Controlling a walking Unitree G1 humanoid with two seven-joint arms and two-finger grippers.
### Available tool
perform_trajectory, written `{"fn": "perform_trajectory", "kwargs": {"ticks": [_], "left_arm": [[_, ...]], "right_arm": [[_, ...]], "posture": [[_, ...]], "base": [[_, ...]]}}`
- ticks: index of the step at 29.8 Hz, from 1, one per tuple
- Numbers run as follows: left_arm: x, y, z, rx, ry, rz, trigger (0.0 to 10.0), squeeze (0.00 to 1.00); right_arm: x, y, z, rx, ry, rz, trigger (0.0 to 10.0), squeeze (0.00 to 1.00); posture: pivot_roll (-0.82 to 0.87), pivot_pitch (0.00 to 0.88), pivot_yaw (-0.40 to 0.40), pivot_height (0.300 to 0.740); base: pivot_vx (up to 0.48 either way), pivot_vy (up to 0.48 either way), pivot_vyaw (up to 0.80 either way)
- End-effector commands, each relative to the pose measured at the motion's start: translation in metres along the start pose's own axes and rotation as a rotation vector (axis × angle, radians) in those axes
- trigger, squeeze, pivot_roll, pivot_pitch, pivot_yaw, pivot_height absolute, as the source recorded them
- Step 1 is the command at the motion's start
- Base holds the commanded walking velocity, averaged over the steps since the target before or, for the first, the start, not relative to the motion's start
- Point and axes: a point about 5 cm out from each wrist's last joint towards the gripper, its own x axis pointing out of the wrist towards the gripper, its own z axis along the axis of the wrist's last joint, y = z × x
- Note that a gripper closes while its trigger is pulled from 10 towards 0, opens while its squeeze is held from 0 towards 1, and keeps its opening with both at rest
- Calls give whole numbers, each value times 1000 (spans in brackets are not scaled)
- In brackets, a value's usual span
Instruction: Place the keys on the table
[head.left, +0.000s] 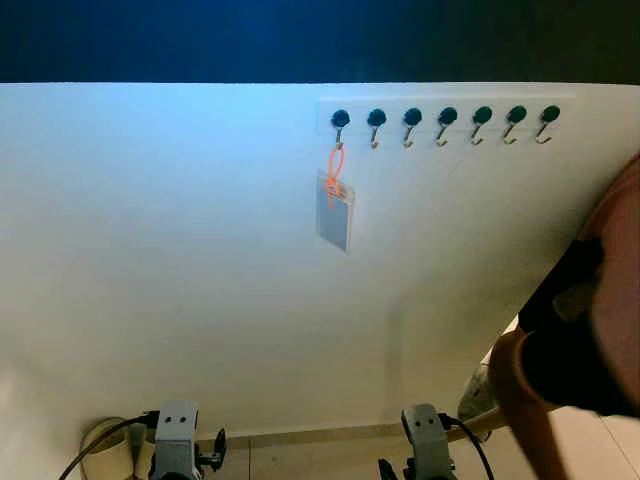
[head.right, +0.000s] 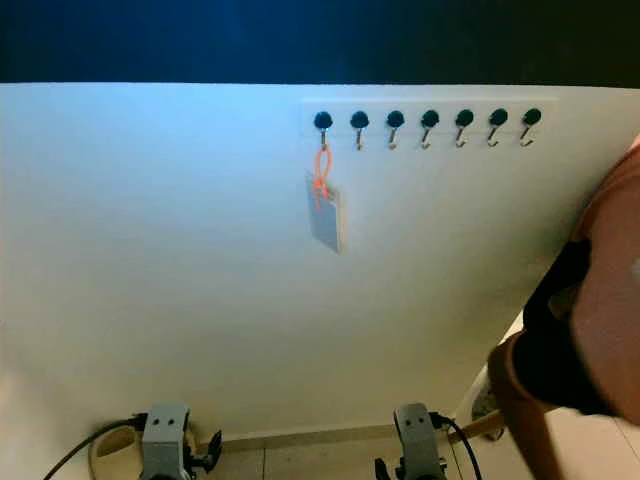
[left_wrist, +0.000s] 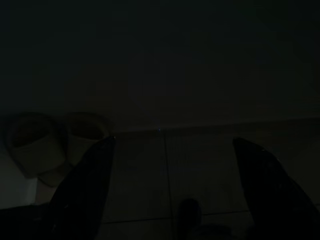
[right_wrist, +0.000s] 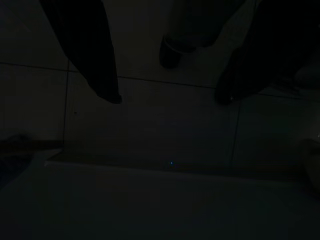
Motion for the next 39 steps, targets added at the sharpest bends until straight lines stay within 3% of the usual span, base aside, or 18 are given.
{"fn": "perform_trajectory", "kwargs": {"ticks": [1, 21, 32, 39], "left_arm": [[-1, 2, -3, 13, 24, 1, 10000, 0], [-1, 3, -5, 14, 39, 3, 10000, 0], [0, 3, -5, 13, 39, 7, 10000, 0], [1, 3, -3, 11, 33, 9, 10000, 0]], "right_arm": [[-1, 0, -3, 1, 11, -2, 10000, 0], [-2, 0, -6, 3, 18, -5, 10000, 0], [-1, 1, -6, -46, 35, 11, 10000, 0], [-1, 0, -7, -53, 43, 12, 10000, 0]], "posture": [[48, 46, -17, 740], [47, 49, -14, 740], [49, 40, -16, 740], [47, 39, -18, 740]], "base": [[0, 0, 0], [0, 0, 0], [0, 0, 0], [0, 0, 712]]}}
